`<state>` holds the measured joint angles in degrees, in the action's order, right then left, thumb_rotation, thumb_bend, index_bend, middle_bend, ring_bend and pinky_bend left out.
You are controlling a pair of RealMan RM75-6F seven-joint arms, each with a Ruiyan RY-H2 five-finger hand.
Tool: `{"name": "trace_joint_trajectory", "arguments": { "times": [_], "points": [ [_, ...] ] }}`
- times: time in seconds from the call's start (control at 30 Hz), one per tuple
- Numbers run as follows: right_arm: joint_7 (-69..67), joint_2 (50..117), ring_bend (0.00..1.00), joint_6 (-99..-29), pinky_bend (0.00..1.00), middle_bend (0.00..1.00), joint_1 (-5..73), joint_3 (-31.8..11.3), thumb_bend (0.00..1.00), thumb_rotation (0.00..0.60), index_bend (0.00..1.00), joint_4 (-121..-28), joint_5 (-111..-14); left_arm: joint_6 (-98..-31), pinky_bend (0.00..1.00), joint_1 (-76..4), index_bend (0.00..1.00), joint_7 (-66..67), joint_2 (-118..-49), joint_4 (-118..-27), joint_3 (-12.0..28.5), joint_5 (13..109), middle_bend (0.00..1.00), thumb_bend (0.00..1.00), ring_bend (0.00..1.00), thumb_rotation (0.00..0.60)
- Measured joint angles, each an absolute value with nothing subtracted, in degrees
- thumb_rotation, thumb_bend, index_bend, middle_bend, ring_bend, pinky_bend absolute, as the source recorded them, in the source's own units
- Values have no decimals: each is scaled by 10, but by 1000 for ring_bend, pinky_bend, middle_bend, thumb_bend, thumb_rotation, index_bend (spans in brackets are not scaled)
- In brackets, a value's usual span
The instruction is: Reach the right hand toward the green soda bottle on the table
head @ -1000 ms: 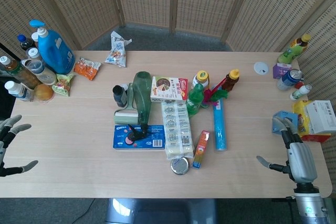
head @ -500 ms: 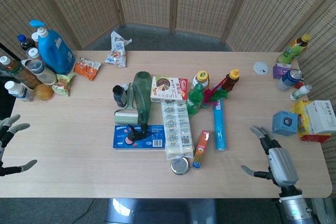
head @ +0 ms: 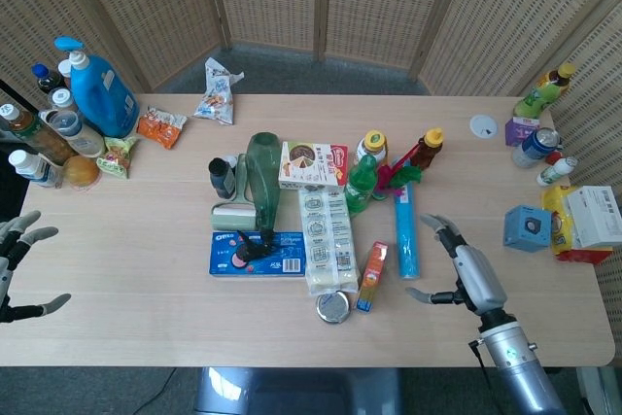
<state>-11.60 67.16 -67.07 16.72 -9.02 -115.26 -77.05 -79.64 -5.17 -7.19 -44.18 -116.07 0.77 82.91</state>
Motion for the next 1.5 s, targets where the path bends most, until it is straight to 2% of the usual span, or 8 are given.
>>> {"name": "trace_joint_trajectory", "arguments": {
  "times": [0.5,0.87,1.07,1.5],
  "points": [
    [-49,725,0,-600,214,98,276,-169,0,600,22,-1148,-558,-793,0,-54,214,-80,-440,-1157,11,821,0,0,0,600],
    [-15,769,0,-571,215,94,346,-210,0,600,22,-1041,-451,-792,0,-54,214,-85,-438,-1155,14,813,0,0,0,600],
    [-20,785,0,-550,214,92,369,-221,0,600,22,-1002,-424,-782,0,-60,213,-74,-443,-1155,18,800,0,0,0,600],
    [-27,805,0,-544,215,91,394,-235,0,600,25,-982,-408,-768,0,-69,214,-57,-451,-1153,24,777,0,0,0,600]
  ]
}}
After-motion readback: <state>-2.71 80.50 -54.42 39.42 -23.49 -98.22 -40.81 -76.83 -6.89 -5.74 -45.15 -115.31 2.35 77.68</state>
